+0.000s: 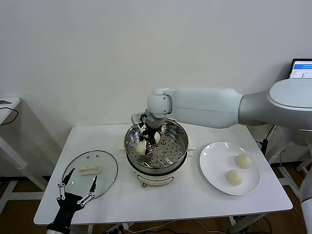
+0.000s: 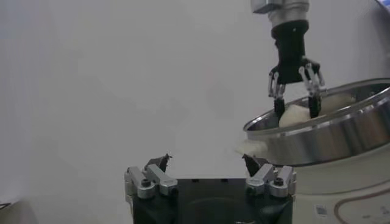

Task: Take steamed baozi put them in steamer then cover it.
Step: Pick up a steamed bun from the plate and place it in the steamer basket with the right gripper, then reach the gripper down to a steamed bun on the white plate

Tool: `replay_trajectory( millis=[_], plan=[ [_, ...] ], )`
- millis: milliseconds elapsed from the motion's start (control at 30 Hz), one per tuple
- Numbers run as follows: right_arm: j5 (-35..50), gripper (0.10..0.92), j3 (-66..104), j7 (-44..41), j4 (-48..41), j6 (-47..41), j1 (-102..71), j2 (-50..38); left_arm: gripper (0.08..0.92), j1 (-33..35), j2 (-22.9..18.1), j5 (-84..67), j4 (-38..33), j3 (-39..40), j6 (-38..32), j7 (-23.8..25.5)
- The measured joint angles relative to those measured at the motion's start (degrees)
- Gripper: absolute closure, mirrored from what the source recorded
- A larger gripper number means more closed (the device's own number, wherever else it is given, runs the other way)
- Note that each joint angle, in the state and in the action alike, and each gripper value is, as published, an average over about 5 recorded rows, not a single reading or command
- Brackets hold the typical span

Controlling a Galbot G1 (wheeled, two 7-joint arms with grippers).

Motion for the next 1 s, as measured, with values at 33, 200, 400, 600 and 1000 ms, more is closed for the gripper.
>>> replay_trajectory(
  millis=[33, 200, 400, 600, 1000],
  plan=[
    [0.00, 0.405, -0.06, 0.20, -0.20, -0.08, -0.27, 0.23, 0.177, 0.07, 0.04, 0.00, 0.00, -0.07, -0.01, 0.00],
    [0.01, 0.385, -0.18, 1.00, -0.91, -0.34, -1.45, 1.09, 0.177, 0.35, 0.11, 0.00, -0.02, -0.37, -0.05, -0.03],
    [-0.25, 0.268, 0.16, 1.36, -1.14, -0.37, -1.98, 1.38, 0.177, 0.51, -0.02, 0.00, -0.17, -0.53, -0.05, -0.08],
    [-1.25, 0.204, 1.22, 1.00, 0.09, -0.26, -1.28, 0.13, 0.177, 0.54, -0.09, 0.00, -0.04, -0.72, -0.09, -0.09],
    [-9.36, 0.203, 7.00, -9.12, 5.94, 5.13, 4.26, -13.77, 0.177, -0.13, -0.14, 0.14, 0.27, -0.16, 0.15, -0.14]
  ],
)
